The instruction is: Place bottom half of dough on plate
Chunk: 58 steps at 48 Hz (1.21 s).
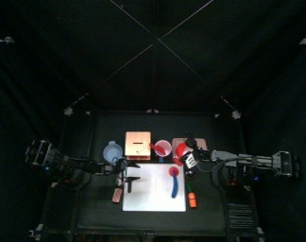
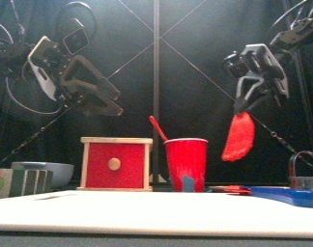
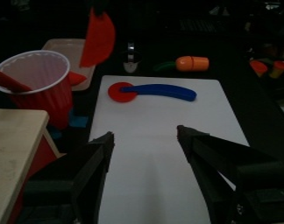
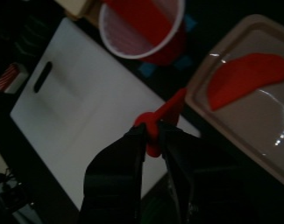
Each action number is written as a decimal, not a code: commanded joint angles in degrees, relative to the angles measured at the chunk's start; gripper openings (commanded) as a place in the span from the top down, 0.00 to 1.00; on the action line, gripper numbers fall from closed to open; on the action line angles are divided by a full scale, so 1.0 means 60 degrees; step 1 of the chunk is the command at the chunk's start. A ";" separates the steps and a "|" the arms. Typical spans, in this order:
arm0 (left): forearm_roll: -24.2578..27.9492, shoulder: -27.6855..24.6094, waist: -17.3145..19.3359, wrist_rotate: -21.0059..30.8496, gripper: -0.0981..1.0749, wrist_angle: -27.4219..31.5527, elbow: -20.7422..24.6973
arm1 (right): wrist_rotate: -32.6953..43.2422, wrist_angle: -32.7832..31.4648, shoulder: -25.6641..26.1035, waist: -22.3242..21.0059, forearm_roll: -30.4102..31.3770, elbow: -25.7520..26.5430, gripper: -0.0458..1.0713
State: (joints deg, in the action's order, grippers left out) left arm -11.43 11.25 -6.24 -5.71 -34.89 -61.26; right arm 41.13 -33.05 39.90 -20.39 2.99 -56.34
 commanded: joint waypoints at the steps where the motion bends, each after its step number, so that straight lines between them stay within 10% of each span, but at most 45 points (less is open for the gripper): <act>1: 0.0000 0.0015 0.0029 0.0000 0.12 -0.0044 0.0103 | -0.0059 -0.0454 0.0220 -0.0425 0.0044 -0.0029 0.42; 16: 0.0000 -0.0029 0.0059 0.0000 0.12 -0.0044 0.0073 | -0.2417 -0.2578 -0.0088 -0.1172 -0.0381 0.0703 0.42; 35: -0.0176 -0.0161 0.0117 0.0000 0.12 -0.0044 0.0117 | -0.5991 -0.2358 -0.0557 -0.3091 -0.2739 0.0483 0.42; 58: -0.0220 -0.0381 0.0381 0.0015 0.12 -0.0044 0.0176 | -0.7046 -0.2124 -0.2080 -0.3999 -0.2212 0.0542 0.40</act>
State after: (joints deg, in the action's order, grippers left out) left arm -12.74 8.79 -4.31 -5.63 -34.89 -61.26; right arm -1.05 -47.11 27.95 -44.03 -10.90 -54.14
